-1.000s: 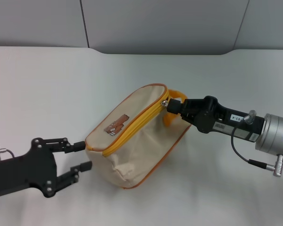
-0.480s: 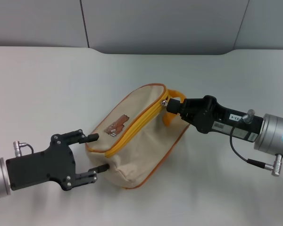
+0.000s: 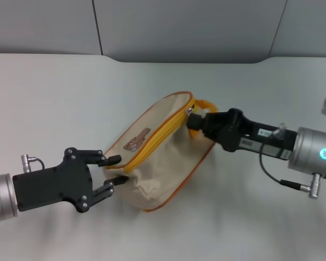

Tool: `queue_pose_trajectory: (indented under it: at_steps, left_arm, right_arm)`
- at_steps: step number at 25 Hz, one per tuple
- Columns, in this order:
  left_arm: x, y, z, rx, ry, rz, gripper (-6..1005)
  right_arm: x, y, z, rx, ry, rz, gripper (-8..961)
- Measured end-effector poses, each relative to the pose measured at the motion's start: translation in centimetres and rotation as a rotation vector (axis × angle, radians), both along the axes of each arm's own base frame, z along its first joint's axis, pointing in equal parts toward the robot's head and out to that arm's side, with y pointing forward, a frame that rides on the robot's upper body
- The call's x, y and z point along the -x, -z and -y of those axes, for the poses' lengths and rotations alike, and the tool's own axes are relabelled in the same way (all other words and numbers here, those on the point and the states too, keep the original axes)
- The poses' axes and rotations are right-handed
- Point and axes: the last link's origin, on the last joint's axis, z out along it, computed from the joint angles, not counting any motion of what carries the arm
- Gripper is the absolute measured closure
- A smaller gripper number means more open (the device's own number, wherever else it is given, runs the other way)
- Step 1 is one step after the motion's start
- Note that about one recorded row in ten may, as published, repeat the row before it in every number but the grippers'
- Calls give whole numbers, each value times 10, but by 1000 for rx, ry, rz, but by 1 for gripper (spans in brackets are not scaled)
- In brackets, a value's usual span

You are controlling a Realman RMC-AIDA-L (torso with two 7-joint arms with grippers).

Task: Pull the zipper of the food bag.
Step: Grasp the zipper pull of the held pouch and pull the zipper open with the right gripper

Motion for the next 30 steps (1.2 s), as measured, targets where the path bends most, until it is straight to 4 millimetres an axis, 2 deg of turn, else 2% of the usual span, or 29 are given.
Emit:
queue_pose_trajectory:
  at_steps: [3,5,13,16,24,30]
  left_arm:
    - [-6,1,-3,18,-3,17,582]
    - [-10,2,-6,36,-9,28,620]
    - [-17,5,-10,58,-18,51,768]
    - [-18,5,-14,57,-35,50,836]
    - [-23,7,-21,68,-50,52,859]
    - [-25,7,-23,80,-66,60,877]
  right_arm:
    - [7,3,-2,22,-36,18,942]
    - [16,8,-4,52,-81,40,942]
    - [21,11,-4,76,-105,59,941]
    - [29,14,-2,110,-160,69,940]
    - [49,15,-1,176,-282,87,939]
    - [54,17,0,204,-306,105,939]
